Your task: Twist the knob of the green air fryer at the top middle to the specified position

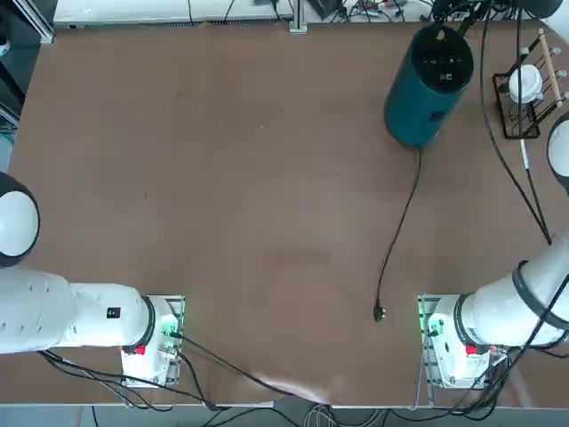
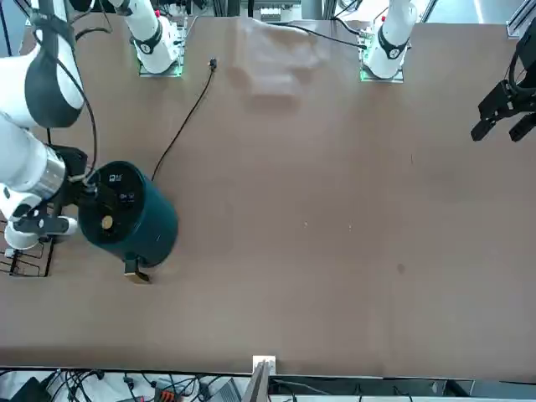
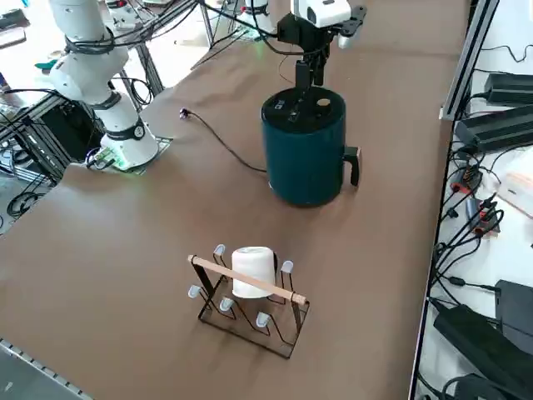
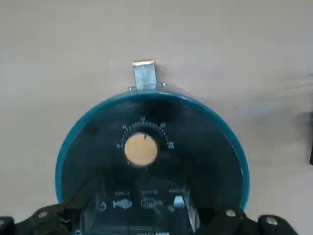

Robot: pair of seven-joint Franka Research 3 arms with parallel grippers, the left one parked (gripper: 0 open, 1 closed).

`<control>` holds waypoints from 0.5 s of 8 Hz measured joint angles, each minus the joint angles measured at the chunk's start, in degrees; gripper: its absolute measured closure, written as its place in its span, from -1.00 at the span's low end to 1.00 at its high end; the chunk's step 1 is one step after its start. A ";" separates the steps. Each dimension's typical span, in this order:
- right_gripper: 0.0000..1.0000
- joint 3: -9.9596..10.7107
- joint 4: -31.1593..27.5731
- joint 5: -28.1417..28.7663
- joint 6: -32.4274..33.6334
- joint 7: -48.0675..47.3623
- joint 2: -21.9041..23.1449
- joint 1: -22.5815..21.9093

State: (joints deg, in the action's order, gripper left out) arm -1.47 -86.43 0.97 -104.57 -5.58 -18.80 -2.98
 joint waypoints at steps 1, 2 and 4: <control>-1.00 0.02 0.01 0.00 -1.13 0.00 -0.79 0.00; -0.97 0.03 0.04 0.00 -1.92 0.00 -1.39 0.00; -0.89 0.03 0.14 0.00 -2.96 0.00 -1.83 0.00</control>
State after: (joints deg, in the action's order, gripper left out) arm -1.45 -86.28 0.97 -107.53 -5.58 -20.63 -2.98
